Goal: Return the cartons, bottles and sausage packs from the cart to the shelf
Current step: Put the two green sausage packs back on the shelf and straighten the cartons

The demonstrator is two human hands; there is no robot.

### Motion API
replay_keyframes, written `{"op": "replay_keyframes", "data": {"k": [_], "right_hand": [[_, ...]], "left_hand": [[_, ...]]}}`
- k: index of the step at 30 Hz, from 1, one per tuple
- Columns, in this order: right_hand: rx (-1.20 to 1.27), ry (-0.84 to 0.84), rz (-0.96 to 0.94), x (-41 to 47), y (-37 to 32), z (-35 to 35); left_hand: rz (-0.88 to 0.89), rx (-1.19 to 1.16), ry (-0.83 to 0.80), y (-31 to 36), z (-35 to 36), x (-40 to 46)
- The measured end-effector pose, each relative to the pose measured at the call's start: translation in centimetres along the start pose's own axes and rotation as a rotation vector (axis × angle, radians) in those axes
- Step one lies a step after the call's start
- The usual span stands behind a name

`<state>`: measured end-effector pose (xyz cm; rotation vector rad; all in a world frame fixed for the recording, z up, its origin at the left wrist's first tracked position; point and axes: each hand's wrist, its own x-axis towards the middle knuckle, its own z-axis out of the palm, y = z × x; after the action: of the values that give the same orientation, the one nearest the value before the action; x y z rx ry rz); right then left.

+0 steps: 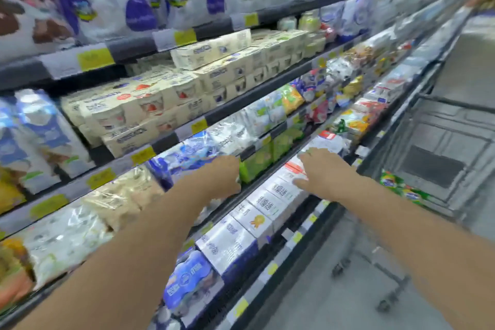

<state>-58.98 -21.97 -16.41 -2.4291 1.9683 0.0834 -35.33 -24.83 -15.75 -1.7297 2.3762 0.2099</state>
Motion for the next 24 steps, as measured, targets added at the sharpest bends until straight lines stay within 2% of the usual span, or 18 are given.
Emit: {"op": "replay_keyframes", "data": {"k": [6,10,17,24], "right_hand": [[0.042,-0.039,0.271,-7.1,16.4,2.3],[0.045,-0.057,0.458,-11.2,24.6,4.0],[0.081,-0.072,0.664,-13.8,35.0,6.7],[0.089,-0.130,0.761,-9.9,43.9,8.9]], "left_hand": [[0.206,0.026,-0.054,15.2,0.2,7.5],[0.338,0.014,-0.052,25.2,0.1,11.3],[0.550,0.004,-0.087,38.1,-0.3,17.8],[0.693,0.028,-0.122,46.6,0.3,29.0]]}}
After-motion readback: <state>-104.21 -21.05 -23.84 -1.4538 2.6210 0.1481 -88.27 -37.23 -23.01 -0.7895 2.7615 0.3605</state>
